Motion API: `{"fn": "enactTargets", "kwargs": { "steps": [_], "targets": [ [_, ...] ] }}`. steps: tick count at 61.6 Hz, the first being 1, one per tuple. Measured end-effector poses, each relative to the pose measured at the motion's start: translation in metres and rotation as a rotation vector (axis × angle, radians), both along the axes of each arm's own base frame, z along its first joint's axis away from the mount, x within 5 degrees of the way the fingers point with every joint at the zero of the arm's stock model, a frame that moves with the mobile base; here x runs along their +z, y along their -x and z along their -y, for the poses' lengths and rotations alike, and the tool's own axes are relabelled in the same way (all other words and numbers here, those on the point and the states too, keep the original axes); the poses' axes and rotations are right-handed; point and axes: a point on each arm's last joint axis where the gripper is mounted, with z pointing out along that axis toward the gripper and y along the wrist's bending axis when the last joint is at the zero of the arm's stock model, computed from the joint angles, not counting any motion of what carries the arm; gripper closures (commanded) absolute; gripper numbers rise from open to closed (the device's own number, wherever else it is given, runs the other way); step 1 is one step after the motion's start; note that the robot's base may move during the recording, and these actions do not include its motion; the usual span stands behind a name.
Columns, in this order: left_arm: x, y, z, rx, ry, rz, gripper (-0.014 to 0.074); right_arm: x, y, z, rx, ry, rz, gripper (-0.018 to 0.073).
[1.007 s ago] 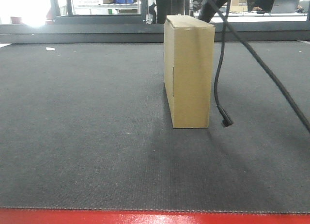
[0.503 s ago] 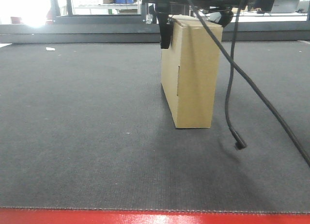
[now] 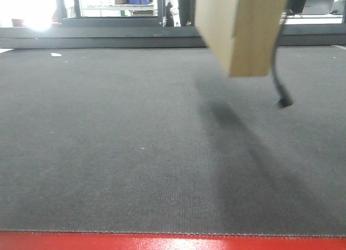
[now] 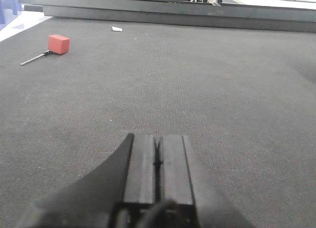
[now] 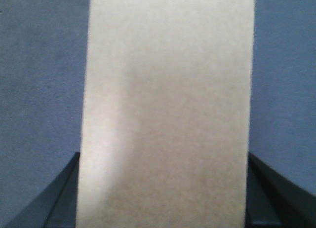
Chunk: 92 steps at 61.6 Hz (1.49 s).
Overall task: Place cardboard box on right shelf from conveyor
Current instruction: 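Lift the cardboard box off the conveyor with the right gripper, then drive the base to the steel shelf rack holding the box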
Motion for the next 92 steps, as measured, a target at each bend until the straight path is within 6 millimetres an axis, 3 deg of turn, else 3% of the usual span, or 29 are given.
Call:
{"fn": "enactTargets", "kwargs": {
  "steps": [14, 19, 36, 52, 66, 92],
  "targets": [
    [0.000, 0.000, 0.000, 0.000, 0.000, 0.000, 0.0713, 0.001, 0.056, 0.045, -0.007, 0.003, 0.103, 0.0356],
    [0.000, 0.000, 0.000, 0.000, 0.000, 0.000, 0.0712, 0.000, 0.085, 0.061, 0.000, -0.009, 0.163, 0.0356],
    [0.000, 0.000, 0.000, 0.000, 0.000, 0.000, 0.0713, -0.026, 0.184, 0.102, 0.035, -0.042, 0.348, 0.0358],
    [0.000, 0.000, 0.000, 0.000, 0.000, 0.000, 0.0713, -0.048, 0.250, 0.127, 0.052, -0.117, 0.592, 0.0358],
    [0.000, 0.000, 0.000, 0.000, 0.000, 0.000, 0.0712, -0.053, 0.277, 0.138, 0.050, -0.138, 0.713, 0.0358],
    [0.000, 0.000, 0.000, 0.000, 0.000, 0.000, 0.0713, -0.051, 0.279, 0.139, 0.054, -0.144, 0.749, 0.0358]
  ]
}}
